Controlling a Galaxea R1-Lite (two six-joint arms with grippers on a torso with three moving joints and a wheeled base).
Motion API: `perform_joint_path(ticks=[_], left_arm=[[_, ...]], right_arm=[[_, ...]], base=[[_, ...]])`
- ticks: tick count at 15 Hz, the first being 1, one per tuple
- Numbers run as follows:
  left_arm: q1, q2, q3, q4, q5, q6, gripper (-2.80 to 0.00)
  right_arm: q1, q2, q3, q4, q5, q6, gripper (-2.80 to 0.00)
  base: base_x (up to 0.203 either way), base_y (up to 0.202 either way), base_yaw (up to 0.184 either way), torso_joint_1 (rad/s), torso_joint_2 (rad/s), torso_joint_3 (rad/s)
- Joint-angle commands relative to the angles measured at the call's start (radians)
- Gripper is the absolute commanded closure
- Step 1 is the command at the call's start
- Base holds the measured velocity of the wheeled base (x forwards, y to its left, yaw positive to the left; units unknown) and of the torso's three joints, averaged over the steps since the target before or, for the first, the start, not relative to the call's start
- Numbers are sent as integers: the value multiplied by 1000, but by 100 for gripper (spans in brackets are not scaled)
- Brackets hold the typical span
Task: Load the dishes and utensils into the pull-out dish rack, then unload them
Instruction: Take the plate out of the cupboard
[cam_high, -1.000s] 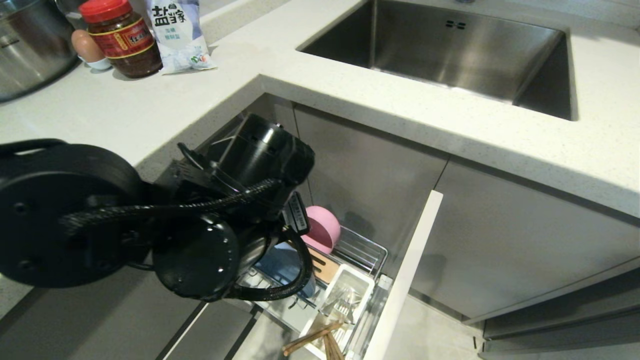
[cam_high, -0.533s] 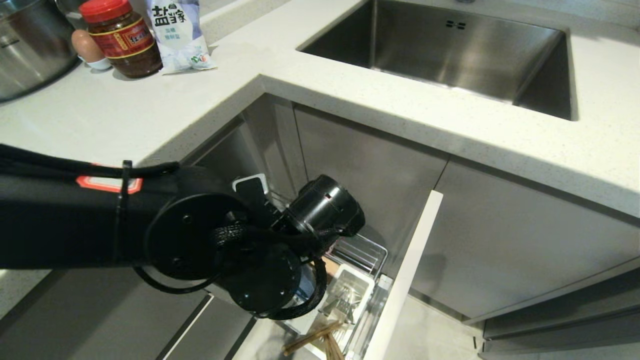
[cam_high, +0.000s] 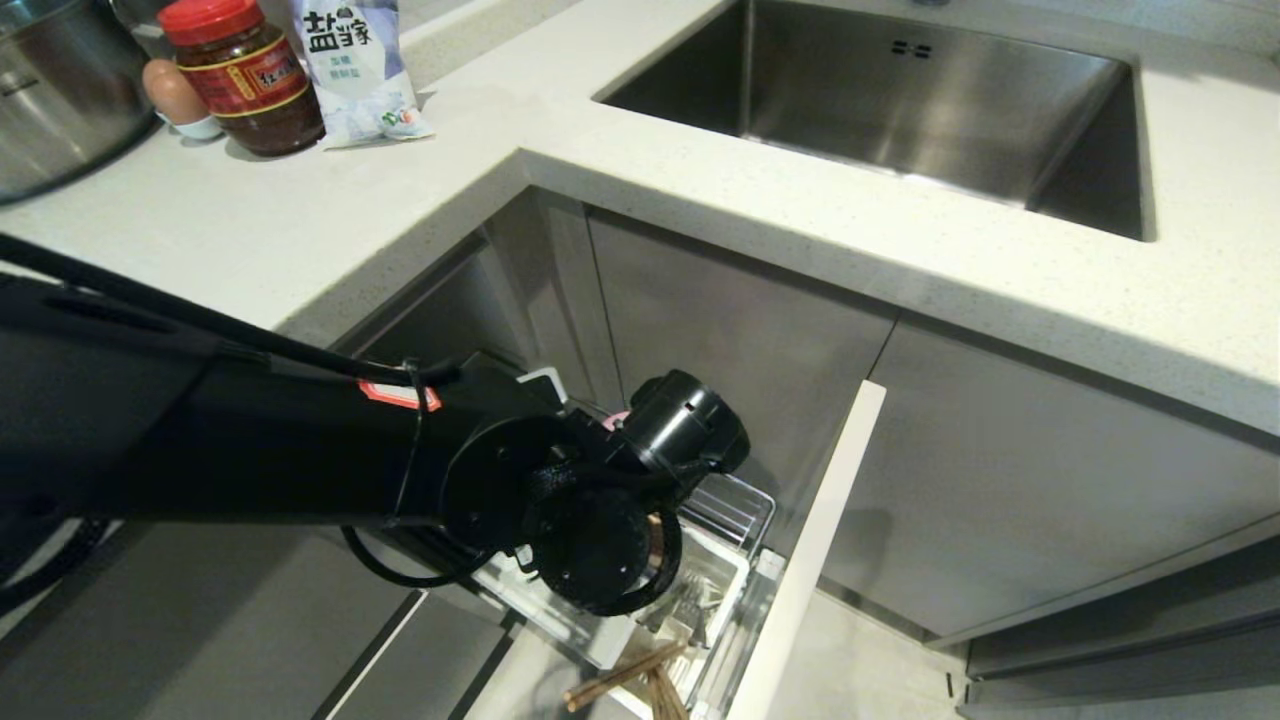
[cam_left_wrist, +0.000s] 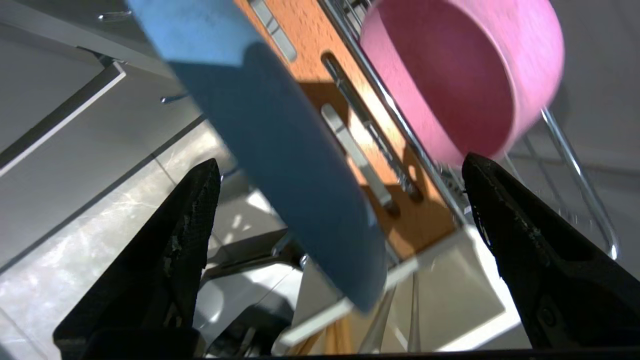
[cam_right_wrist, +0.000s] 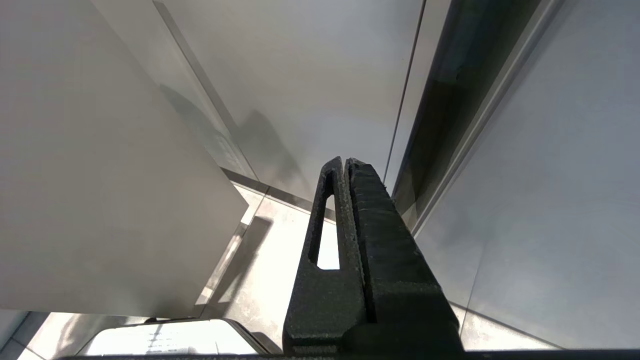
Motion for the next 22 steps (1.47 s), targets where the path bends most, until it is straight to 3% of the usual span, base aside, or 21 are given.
perform_joint_path(ticks=[1, 5, 6, 7, 22], left_arm=[[22, 21, 0, -11, 5, -5, -280], [23, 10, -3, -10, 14, 0, -280], [23, 6, -3, -9, 19, 4, -72], [23, 6, -3, -8, 39, 6, 0], [-13, -89, -6, -1, 71, 7, 0]], right_arm=[[1, -4, 0, -1, 0, 1, 0], [-1, -4, 0, -1, 0, 1, 0], [-1, -4, 0, -1, 0, 1, 0], [-1, -4, 0, -1, 0, 1, 0], [0, -4, 0, -1, 0, 1, 0]], base=[[0, 0, 0, 0, 0, 0], [0, 0, 0, 0, 0, 0], [0, 0, 0, 0, 0, 0], [0, 0, 0, 0, 0, 0], [0, 0, 0, 0, 0, 0]])
